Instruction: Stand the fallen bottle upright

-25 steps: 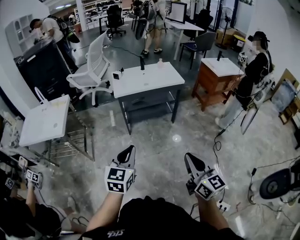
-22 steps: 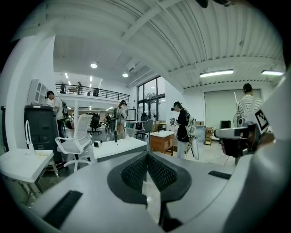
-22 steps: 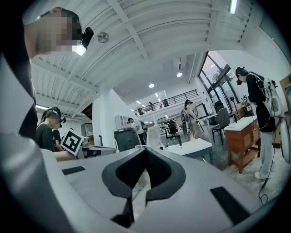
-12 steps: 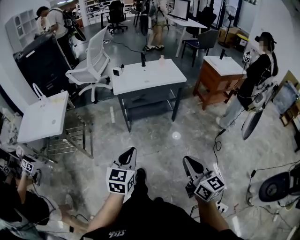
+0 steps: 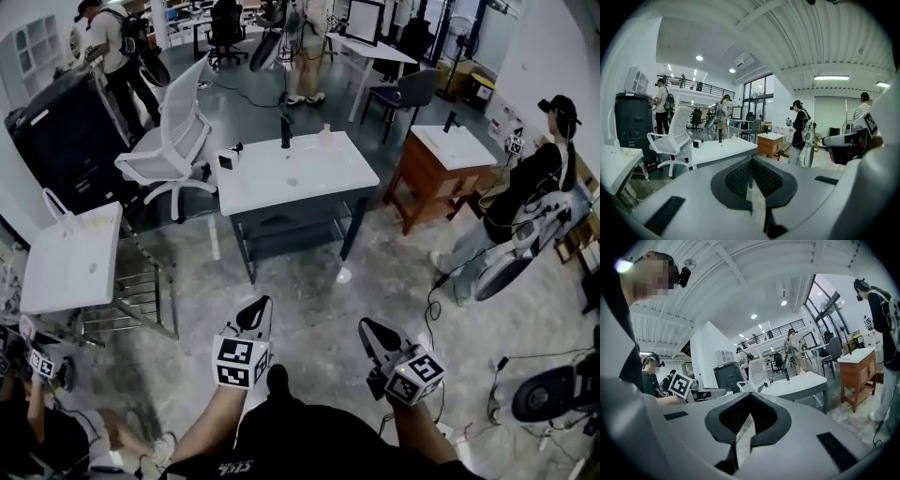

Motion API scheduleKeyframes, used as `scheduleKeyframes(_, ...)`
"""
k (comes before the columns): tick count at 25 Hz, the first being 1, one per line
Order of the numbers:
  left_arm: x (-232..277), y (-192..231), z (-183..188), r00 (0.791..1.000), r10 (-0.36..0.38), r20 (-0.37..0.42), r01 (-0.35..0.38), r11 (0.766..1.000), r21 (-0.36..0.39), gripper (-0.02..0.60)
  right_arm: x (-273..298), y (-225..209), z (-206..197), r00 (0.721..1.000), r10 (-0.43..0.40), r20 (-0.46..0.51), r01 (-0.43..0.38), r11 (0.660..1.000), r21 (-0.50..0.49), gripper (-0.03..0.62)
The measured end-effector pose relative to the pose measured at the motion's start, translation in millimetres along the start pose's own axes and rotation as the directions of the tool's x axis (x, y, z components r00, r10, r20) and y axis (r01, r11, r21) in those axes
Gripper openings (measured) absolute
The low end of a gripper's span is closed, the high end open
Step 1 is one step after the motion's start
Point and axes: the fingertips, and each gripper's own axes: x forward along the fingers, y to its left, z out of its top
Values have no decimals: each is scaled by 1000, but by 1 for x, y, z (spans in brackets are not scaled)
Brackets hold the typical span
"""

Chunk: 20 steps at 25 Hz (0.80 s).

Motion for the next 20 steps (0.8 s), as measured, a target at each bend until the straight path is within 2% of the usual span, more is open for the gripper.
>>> scheduleKeyframes(5,43,59,21,1000,2,-1,-2,1000,8,9,79,-8,17,999,32,-17,-32,999,-17,14)
scheduleKeyframes(11,63,113,37,1000,18,13,-18,1000,10,9,145,-8,32,999,37,-31,-38,999,-17,14)
scheduleKeyframes(17,75,145,39,999,39,7,-39,999,2,9,186,3,36,995,97,-27,-97,995,-11,14)
scheduleKeyframes(20,90,150,37,999,41,-5,-41,999,-1,9,199,-6,35,993,108,-40,-109,994,1,14)
